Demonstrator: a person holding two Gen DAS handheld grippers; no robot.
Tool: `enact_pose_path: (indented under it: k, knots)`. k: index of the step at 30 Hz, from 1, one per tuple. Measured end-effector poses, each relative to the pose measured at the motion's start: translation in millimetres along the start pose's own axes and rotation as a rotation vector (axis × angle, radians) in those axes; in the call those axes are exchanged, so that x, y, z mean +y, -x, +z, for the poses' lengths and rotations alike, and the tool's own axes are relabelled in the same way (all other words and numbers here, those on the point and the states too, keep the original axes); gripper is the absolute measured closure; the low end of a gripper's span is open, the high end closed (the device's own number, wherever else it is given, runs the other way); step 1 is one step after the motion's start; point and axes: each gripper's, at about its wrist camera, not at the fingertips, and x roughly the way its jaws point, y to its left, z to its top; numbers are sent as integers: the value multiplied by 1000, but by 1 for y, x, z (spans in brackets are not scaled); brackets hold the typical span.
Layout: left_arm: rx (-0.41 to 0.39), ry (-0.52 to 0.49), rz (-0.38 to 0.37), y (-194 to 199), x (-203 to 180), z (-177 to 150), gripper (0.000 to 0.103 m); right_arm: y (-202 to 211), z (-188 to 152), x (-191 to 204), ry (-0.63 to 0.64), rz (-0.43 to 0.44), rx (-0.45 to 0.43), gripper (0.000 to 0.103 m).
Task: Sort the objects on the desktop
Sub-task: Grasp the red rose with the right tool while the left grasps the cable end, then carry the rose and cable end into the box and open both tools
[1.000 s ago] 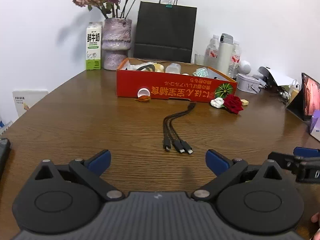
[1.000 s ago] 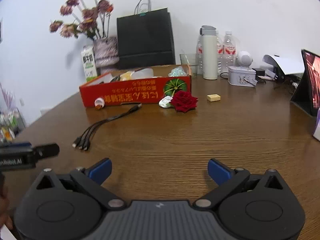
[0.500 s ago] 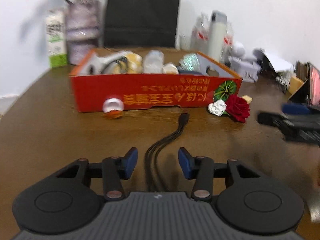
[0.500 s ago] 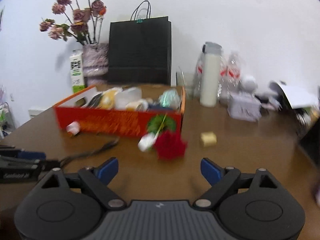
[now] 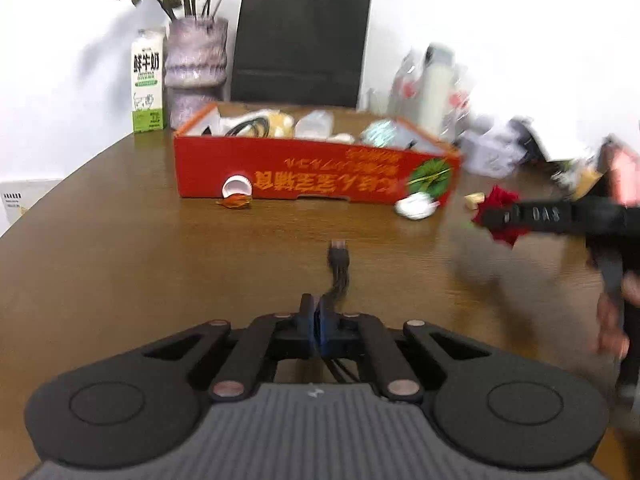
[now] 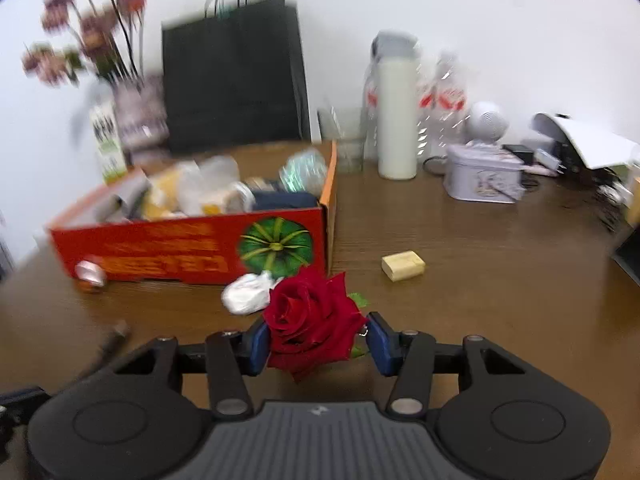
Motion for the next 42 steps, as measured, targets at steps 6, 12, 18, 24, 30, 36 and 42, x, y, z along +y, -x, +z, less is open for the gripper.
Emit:
enact_pose_path:
  k: [6, 12, 18, 24, 30, 36, 42]
  knots:
    - [-183, -34, 16, 91, -1, -2, 100, 86, -64, 22, 42, 107, 19, 54]
    - [-259, -22, 16, 131, -2, 6, 100, 127, -77, 48, 87, 150, -27, 54]
    - [-253, -1, 7, 125, 3, 10, 100, 138, -67, 57, 108, 164, -67, 54]
    - [-315, 18, 23, 107, 8, 58, 100, 117, -27, 51, 94, 166, -84, 54]
    - [-430, 86, 28, 56, 38, 171, 100, 67, 78, 58, 130, 157, -198, 54]
    - [-346, 136, 69, -45, 62, 235, 100, -40, 158, 60, 106, 161, -109, 54]
    - [-90, 100, 172, -163, 86, 231, 100, -140, 149, 70, 89, 147, 115, 53]
